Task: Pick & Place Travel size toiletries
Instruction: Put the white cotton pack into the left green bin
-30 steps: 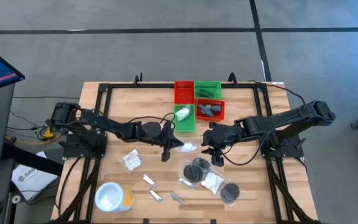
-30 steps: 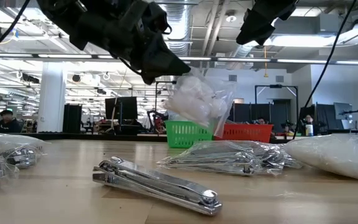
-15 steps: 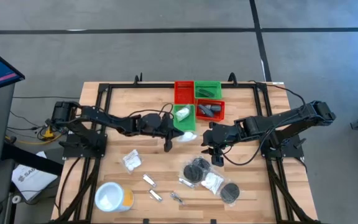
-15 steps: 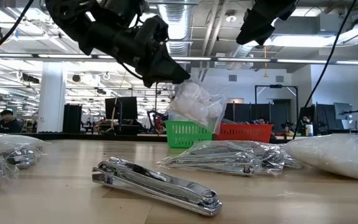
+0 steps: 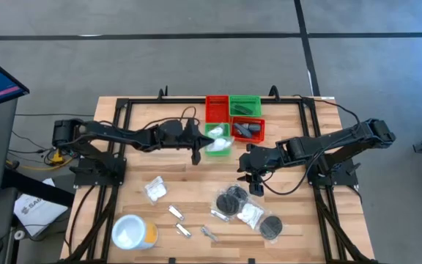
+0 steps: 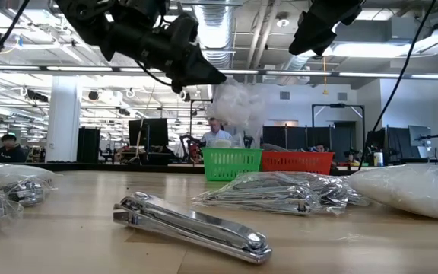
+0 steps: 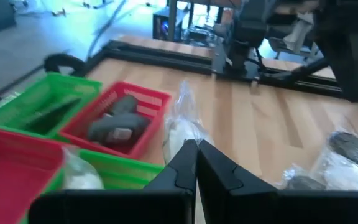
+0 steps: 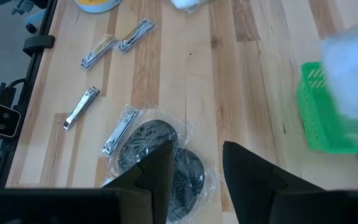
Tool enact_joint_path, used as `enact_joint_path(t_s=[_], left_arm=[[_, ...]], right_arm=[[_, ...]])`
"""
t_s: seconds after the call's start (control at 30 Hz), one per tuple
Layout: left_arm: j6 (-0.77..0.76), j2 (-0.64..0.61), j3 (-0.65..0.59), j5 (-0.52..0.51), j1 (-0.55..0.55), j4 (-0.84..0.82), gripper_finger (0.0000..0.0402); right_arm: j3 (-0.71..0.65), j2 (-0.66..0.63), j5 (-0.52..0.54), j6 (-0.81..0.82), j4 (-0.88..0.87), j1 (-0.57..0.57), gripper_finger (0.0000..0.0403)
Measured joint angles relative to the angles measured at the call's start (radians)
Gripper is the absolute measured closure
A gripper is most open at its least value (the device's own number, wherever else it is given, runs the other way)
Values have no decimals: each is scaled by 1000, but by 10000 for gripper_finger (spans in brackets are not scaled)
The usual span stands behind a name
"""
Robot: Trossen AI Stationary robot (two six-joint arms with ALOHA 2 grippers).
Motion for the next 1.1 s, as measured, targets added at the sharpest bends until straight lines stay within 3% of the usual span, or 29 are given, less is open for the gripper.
enact_joint_path(t_s=[1.1], left_arm=[[21, 91, 0, 1, 97, 4, 401]], right_arm=[[0, 0, 3, -19, 2, 0, 274]])
